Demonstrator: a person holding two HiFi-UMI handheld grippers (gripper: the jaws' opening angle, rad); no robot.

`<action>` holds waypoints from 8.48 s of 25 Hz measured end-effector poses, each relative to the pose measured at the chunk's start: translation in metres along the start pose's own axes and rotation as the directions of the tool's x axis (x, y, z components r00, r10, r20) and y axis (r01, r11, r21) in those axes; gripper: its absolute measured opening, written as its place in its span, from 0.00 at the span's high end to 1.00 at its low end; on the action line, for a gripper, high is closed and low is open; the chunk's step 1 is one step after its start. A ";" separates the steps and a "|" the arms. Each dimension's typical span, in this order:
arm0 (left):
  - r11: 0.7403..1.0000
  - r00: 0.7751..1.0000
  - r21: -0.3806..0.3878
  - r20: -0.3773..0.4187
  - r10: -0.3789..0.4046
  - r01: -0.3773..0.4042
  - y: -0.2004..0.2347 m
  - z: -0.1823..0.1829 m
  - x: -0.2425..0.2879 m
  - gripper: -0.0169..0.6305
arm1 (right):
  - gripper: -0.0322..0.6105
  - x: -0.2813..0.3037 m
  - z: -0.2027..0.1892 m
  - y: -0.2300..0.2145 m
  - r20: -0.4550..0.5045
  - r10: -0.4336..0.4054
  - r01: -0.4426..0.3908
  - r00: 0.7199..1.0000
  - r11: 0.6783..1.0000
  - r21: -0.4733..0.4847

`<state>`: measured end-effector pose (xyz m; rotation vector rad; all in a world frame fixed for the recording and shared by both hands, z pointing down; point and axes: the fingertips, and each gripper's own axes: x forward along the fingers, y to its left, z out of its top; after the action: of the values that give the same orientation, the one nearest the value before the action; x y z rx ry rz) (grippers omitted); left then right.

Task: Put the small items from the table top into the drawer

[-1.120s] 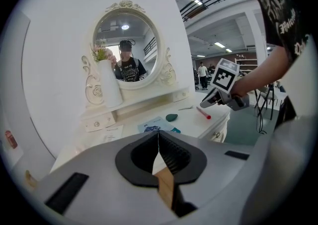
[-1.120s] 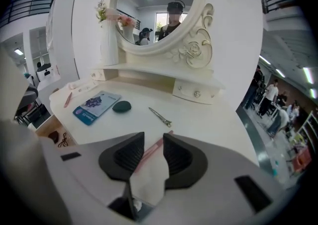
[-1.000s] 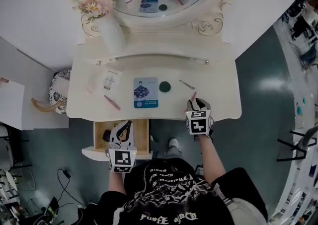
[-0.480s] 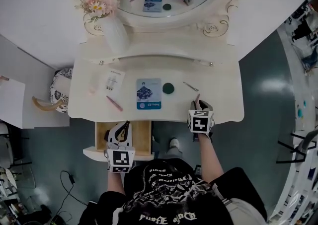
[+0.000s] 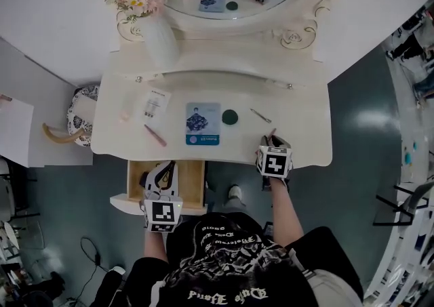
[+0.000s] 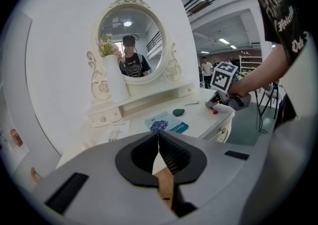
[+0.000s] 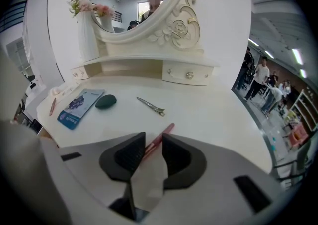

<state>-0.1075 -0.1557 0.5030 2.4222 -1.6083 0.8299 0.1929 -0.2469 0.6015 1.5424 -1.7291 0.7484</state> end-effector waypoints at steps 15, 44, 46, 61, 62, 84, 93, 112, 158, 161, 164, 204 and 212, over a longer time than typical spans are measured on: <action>1.000 1.000 0.013 -0.001 0.013 -0.013 -0.006 0.000 -0.003 0.95 | 0.86 0.003 -0.006 0.000 -0.020 0.048 -0.047 0.999 0.999 0.027; 0.994 0.996 -0.062 0.024 0.088 -0.086 -0.028 -0.002 -0.028 0.95 | 0.87 -0.036 0.009 0.045 0.113 0.242 -0.208 0.964 0.945 -0.252; 0.993 0.995 -0.065 0.024 0.099 -0.098 -0.028 -0.004 -0.032 0.95 | 0.87 -0.039 0.010 0.052 0.118 0.260 -0.221 0.958 0.936 -0.274; 0.984 0.988 -0.088 0.007 0.154 -0.153 -0.043 -0.019 -0.055 0.95 | 0.87 -0.078 0.001 0.122 0.119 0.443 -0.350 0.889 0.822 -0.449; 0.983 0.987 -0.092 0.004 0.159 -0.158 -0.044 -0.021 -0.058 0.95 | 0.87 -0.081 -0.001 0.126 0.115 0.453 -0.357 0.884 0.813 -0.460; 0.916 0.940 -0.210 -0.069 0.335 -0.342 -0.060 -0.052 -0.093 0.95 | 0.87 -0.134 -0.046 0.208 -0.047 0.670 -0.483 0.741 0.483 -0.730; 0.903 0.926 -0.206 -0.099 0.364 -0.377 -0.065 -0.063 -0.098 0.95 | 0.87 -0.141 -0.060 0.229 -0.113 0.708 -0.520 0.697 0.391 -0.759; 0.893 0.921 -0.226 -0.105 0.376 -0.390 -0.014 -0.088 -0.113 0.95 | 0.87 -0.135 -0.084 0.299 -0.234 0.705 -0.564 0.670 0.277 -0.778; 0.851 0.906 -0.311 -0.156 0.393 -0.422 0.091 -0.151 -0.152 0.95 | 0.87 -0.038 -0.167 0.419 -0.529 0.597 -0.695 0.603 0.066 -0.716; 0.850 0.905 -0.311 -0.167 0.391 -0.425 0.095 -0.156 -0.154 0.95 | 0.87 -0.035 -0.176 0.422 -0.555 0.588 -0.705 0.589 0.039 -0.708; 0.849 0.903 -0.309 -0.168 0.394 -0.428 0.101 -0.157 -0.155 0.95 | 0.87 -0.032 -0.182 0.422 -0.574 0.573 -0.713 0.586 0.028 -0.701; 0.868 0.912 -0.287 -0.190 0.364 -0.406 0.129 -0.169 -0.160 0.95 | 0.86 0.005 -0.213 0.419 -0.641 0.449 -0.733 0.622 0.047 -0.679; 0.874 0.915 -0.277 -0.178 0.362 -0.399 0.128 -0.167 -0.162 0.95 | 0.82 0.002 -0.208 0.420 -0.632 0.479 -0.759 0.608 0.119 -0.640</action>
<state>-0.3290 -0.0140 0.5378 1.8360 -2.0277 0.6916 -0.1990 -0.0289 0.7380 -0.1441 -2.0089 0.2311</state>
